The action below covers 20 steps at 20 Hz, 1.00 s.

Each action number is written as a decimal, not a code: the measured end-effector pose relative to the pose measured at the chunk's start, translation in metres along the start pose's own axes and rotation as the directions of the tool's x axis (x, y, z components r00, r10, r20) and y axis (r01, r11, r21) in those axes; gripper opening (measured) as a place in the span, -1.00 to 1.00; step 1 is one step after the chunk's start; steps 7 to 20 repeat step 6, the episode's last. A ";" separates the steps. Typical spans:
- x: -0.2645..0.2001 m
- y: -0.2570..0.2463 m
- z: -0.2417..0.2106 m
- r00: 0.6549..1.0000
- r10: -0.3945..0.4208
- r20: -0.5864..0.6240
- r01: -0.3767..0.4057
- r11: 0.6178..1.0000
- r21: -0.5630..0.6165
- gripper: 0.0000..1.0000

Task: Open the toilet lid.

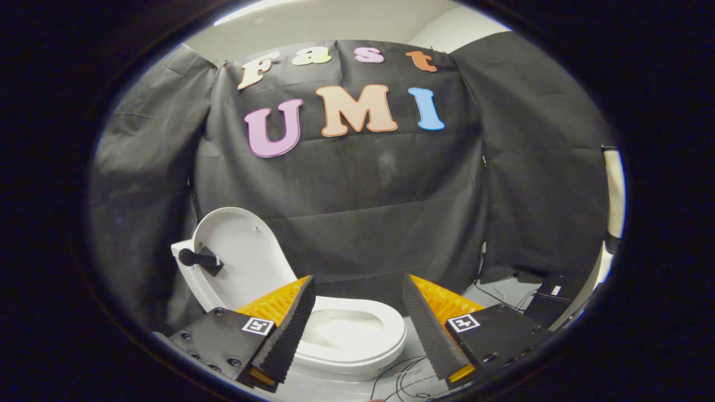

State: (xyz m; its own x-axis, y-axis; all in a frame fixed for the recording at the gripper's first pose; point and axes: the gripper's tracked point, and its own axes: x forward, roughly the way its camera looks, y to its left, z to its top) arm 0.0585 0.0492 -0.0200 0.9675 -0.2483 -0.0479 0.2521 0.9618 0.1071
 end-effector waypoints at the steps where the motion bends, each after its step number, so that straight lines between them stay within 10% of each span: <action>1: 0.000 -0.001 -0.001 1.000 -0.002 0.000 0.002 1.000 0.006 0.94; 20: 0.003 0.003 -0.012 0.999 0.005 -0.037 -0.005 1.000 0.000 0.94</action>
